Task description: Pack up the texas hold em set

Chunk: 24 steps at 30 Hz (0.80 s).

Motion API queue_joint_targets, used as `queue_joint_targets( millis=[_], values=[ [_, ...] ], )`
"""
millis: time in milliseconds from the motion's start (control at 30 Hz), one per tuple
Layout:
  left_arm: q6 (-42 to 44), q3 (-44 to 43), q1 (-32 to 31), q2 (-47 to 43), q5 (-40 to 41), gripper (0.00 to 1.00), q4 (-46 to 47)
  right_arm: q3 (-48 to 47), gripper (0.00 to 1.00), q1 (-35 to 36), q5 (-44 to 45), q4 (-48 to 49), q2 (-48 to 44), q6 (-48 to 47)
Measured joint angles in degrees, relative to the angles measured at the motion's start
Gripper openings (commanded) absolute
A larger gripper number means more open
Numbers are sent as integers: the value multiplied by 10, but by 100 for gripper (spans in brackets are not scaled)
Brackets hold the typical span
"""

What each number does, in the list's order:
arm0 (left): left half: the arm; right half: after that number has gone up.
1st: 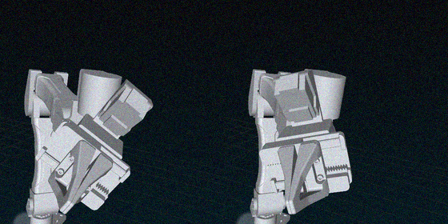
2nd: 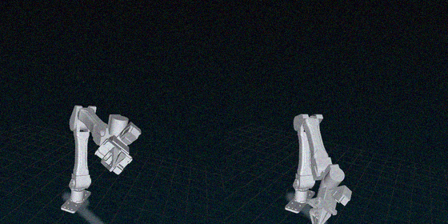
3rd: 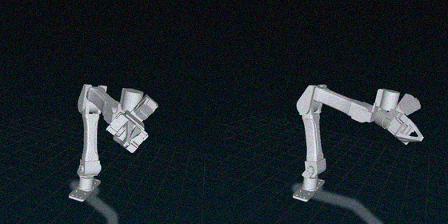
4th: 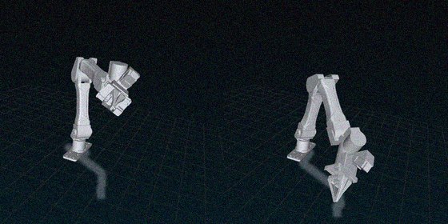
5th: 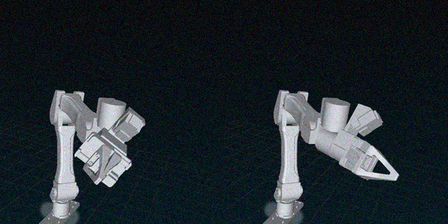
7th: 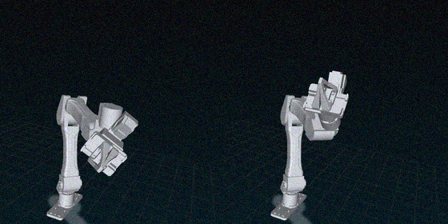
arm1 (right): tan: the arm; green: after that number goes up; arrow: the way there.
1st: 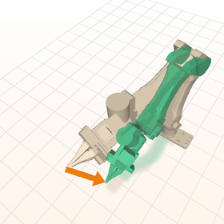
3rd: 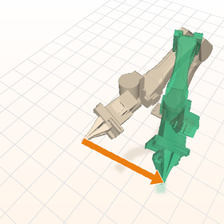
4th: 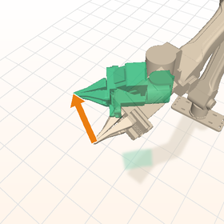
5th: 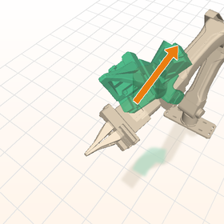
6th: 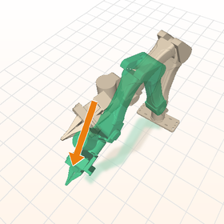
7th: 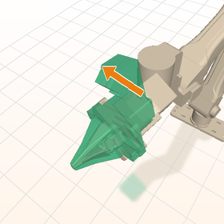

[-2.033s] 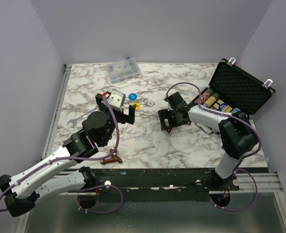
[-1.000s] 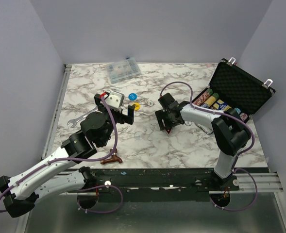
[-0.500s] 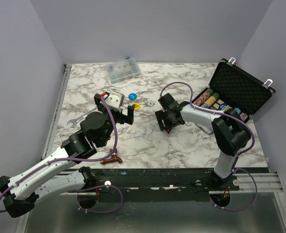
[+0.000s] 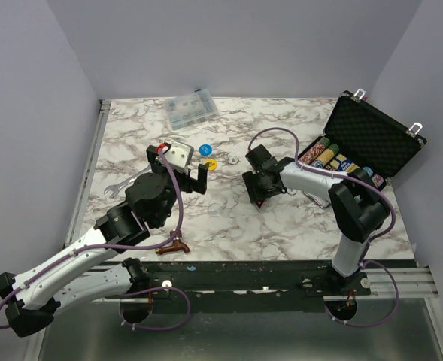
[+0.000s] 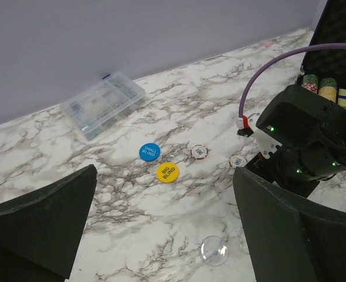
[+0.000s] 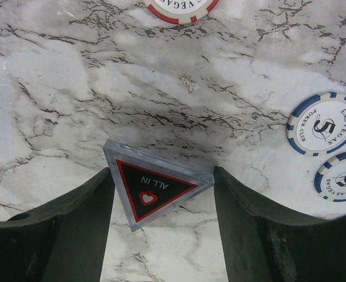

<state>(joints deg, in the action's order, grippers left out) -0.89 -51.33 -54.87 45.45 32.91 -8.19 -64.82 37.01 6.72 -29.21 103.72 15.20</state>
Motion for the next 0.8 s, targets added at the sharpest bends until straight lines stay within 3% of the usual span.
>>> queue_joint_targets(
  millis=[267, 400, 567, 733, 800],
  values=[
    [0, -4, 0, 1, -3, 99, -6, 9, 43, 0, 1, 8, -9, 19],
    [-1, -4, 0, 2, -4, 99, -8, 9, 27, 1, 17, 9, -10, 37],
    [-2, -4, 0, 2, -4, 99, -10, 8, 22, 1, 42, 2, -12, 55],
    [-5, -7, 0, -1, -6, 99, -12, 6, 1, 1, 74, -6, -31, 59],
    [-7, -8, 0, -4, -9, 99, -13, 5, 1, -1, 85, -7, -46, 62]
  ],
)
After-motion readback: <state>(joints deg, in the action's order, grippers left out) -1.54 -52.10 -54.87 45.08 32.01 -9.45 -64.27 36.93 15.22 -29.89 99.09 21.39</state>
